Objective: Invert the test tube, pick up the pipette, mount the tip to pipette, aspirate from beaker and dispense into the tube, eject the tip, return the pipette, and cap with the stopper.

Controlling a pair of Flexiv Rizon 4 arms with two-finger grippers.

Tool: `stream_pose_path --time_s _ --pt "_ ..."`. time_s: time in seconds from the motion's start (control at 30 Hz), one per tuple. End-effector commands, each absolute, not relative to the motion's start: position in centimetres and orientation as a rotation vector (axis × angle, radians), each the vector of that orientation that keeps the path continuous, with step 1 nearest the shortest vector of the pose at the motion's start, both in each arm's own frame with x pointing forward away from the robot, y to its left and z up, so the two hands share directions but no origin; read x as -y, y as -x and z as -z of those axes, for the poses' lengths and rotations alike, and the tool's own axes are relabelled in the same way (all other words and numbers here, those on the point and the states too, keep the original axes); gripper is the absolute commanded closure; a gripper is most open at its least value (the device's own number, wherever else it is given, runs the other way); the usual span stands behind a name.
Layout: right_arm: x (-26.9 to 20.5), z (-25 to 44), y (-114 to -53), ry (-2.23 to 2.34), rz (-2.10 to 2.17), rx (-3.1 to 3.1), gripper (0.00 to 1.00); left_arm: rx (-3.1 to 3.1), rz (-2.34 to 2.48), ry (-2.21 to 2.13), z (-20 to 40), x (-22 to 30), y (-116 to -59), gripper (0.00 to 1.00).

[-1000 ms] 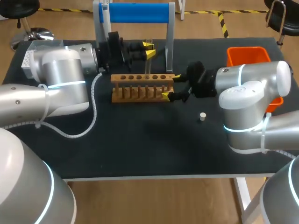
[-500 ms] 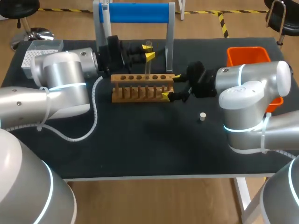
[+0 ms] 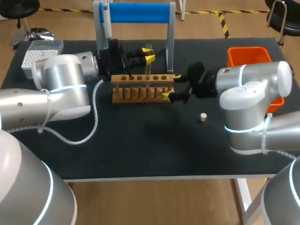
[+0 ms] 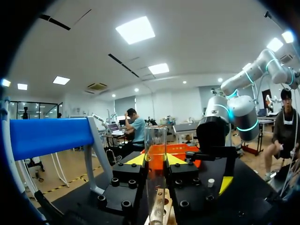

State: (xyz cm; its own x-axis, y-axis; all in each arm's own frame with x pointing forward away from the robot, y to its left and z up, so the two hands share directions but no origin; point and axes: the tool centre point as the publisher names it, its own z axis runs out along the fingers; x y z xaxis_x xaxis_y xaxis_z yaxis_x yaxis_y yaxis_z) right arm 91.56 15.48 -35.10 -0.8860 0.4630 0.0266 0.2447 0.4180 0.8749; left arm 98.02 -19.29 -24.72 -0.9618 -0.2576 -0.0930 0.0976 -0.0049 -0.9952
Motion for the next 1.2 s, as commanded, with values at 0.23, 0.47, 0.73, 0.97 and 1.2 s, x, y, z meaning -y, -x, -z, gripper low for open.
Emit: stream_pose_path --time_s 0.23,0.47,0.73,0.97,1.2 --pt "-15.4 35.1 -91.5 -0.624 -1.455 -2.455 0.0 -2.026 2.049 0.172 25.5 19.2 -98.2 1.0" --pt "-15.4 35.1 -91.5 -0.624 -1.455 -2.455 0.0 -2.083 2.006 0.169 25.8 19.2 -98.3 1.0" --pt "-15.4 35.1 -91.5 -0.624 -1.455 -2.455 0.0 -2.121 1.975 0.175 26.2 19.2 -98.4 1.0" --pt "-15.4 35.1 -91.5 -0.624 -1.455 -2.455 0.0 -2.1 1.984 0.206 26.7 18.8 -98.4 1.0" --pt "-15.4 35.1 -91.5 -0.624 -1.455 -2.455 0.0 -2.099 1.988 0.218 27.1 18.8 -98.4 1.0"
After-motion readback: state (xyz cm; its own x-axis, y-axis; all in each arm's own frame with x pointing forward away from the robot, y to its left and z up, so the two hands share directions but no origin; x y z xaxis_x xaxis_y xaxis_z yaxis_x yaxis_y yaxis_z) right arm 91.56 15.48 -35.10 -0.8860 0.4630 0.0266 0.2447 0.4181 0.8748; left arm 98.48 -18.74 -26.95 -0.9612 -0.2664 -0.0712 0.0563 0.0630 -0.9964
